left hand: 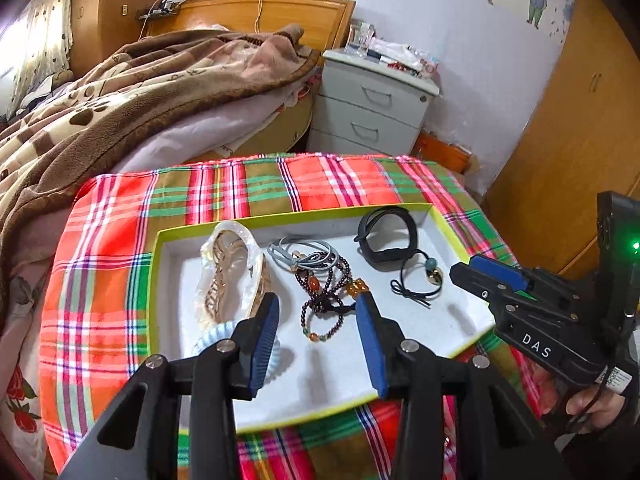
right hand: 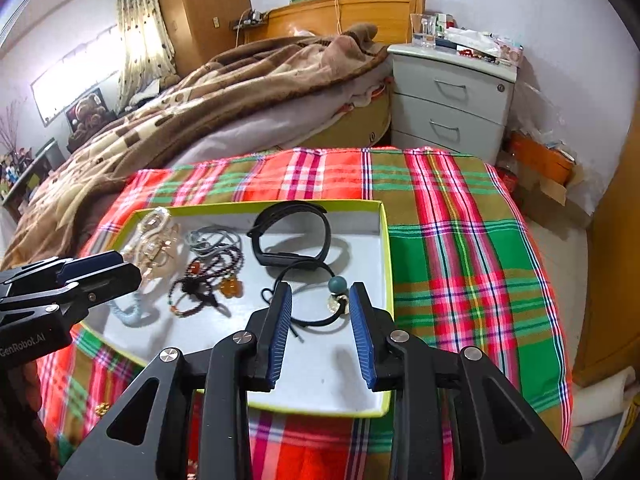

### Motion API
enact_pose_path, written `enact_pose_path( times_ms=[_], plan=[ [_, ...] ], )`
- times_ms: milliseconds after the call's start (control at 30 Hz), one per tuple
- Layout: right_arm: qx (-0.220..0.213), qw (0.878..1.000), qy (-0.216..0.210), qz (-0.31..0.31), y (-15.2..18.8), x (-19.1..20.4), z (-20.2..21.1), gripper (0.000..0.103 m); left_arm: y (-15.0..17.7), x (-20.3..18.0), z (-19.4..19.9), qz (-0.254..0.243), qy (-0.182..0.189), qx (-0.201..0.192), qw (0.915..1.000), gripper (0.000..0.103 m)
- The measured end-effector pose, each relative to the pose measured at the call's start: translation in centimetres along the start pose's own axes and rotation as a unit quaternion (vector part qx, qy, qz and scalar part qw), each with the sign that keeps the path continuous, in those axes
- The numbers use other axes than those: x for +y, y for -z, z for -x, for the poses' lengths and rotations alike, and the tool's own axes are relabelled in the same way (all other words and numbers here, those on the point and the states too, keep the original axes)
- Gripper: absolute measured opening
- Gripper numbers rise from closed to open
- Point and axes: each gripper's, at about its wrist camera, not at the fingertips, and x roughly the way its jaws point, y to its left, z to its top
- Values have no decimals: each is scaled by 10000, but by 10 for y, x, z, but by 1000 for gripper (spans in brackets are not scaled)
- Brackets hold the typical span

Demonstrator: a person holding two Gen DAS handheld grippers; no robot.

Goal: Organize jewelry
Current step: 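Move both open tools back over the remaining jewelry on the cloth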

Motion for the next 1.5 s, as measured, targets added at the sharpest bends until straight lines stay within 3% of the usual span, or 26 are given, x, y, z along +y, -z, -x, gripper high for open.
enact_pose_path(
  times_ms=[67,133,167,433,767,1367,1500],
  plan=[
    [-68,10000,-41,-8,3,1,9,33,3,1,10,-9,63,-75,10000,42],
    [-135,9999,-98,1,9,3,20,45,8,2,21,-16,103,-143,9998,42],
    [-169,9998,-133,0,11,3,24,46,12,2,26,-32,130,-149,9998,43],
    [-198,9994,-266,45,45,13,55,46,49,20,53,123,155,-145,9997,44],
    [303,9989,-297,217,100,25,60,46,90,48,63,424,149,22,9990,44],
    [722,9958,70,563,130,50,48,46,125,63,64,571,365,219,9975,46],
    [719,9953,152,637,133,53,47,37,127,62,62,571,373,265,9973,46]
  ],
)
